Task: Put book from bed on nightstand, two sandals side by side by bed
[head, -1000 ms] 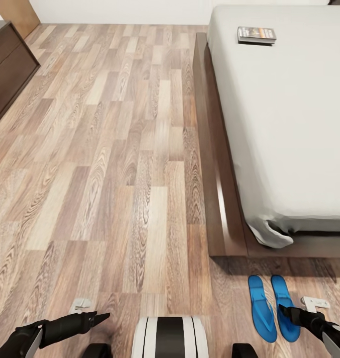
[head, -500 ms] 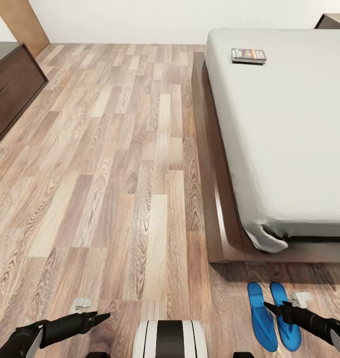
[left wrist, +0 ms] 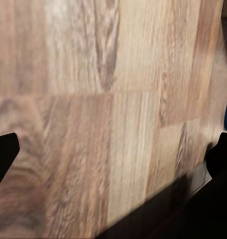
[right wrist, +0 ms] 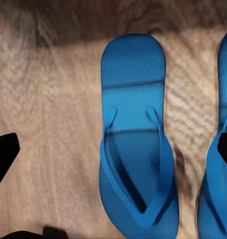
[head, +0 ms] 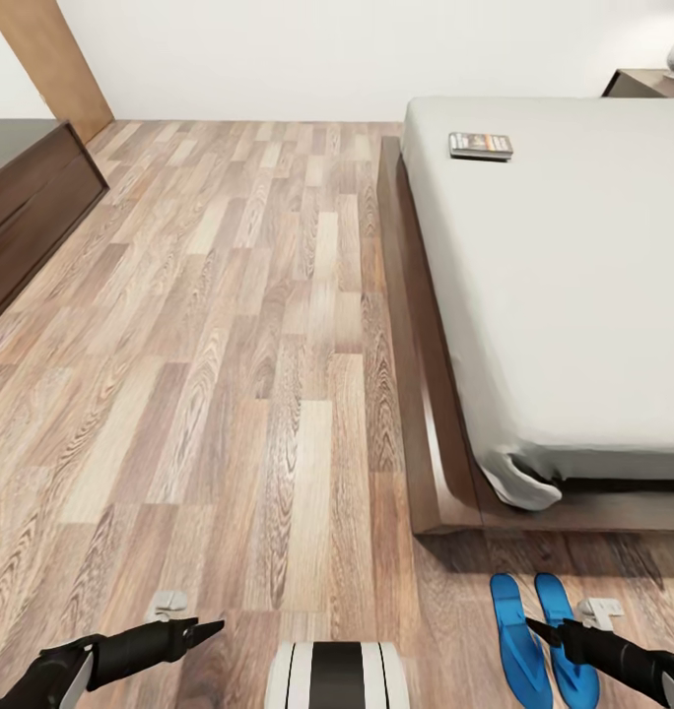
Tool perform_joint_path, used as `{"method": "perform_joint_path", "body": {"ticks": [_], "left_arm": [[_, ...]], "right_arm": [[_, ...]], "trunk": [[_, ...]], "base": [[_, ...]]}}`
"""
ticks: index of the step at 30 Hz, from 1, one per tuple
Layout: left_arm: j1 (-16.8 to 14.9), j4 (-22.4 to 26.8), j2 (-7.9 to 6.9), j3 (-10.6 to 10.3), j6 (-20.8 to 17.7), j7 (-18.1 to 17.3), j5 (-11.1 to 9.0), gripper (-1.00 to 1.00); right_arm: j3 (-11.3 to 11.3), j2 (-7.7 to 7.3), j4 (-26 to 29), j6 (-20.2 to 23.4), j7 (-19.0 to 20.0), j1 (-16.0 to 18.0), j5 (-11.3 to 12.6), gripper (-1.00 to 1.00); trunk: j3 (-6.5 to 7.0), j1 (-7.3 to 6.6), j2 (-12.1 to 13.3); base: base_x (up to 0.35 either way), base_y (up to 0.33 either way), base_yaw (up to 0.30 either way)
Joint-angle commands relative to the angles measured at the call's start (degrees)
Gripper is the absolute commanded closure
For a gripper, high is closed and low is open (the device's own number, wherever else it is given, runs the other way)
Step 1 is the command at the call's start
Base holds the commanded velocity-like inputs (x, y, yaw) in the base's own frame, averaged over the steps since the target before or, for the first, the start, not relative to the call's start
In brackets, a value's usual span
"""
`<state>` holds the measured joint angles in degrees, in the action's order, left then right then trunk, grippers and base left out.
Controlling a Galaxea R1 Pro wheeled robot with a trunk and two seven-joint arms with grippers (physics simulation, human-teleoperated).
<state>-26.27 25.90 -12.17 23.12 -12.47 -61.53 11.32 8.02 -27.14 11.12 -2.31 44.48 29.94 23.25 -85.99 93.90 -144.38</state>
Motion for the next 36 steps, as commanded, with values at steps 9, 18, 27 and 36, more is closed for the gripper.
{"method": "perform_joint_path", "body": {"ticks": [9, 18, 27, 36], "left_arm": [[0.0, 0.0, 0.15, 0.5, -0.5, -0.3, 0.4, -1.00], [0.0, -0.1, 1.97, 0.4, -0.5, 0.2, 0.6, -1.00], [0.0, -0.1, 1.99, 0.4, -0.5, 0.2, 0.6, -1.00], [0.0, -0.1, 2.06, 0.4, -0.5, 0.2, 0.6, -1.00]], "right_arm": [[0.5, 0.07, -6.3, -0.4, 0.5, 0.0, 0.3, -1.00], [0.6, 1.06, -9.7, -1.0, 0.2, 0.0, 0.3, -1.00], [0.6, 1.38, -9.7, -1.2, 0.2, 0.0, 0.3, -1.00], [0.6, 1.47, -9.8, -1.2, 0.1, 0.0, 0.3, -1.00]], "trunk": [[1.97, -0.24, 0.1], [3.96, -0.47, 0.2], [5.96, -0.70, 0.3], [7.95, -0.93, 0.5]], "base": [[0.000, 0.000, 0.000], [0.000, 0.000, 0.000], [0.000, 0.000, 0.000], [0.000, 0.000, 0.000]]}}
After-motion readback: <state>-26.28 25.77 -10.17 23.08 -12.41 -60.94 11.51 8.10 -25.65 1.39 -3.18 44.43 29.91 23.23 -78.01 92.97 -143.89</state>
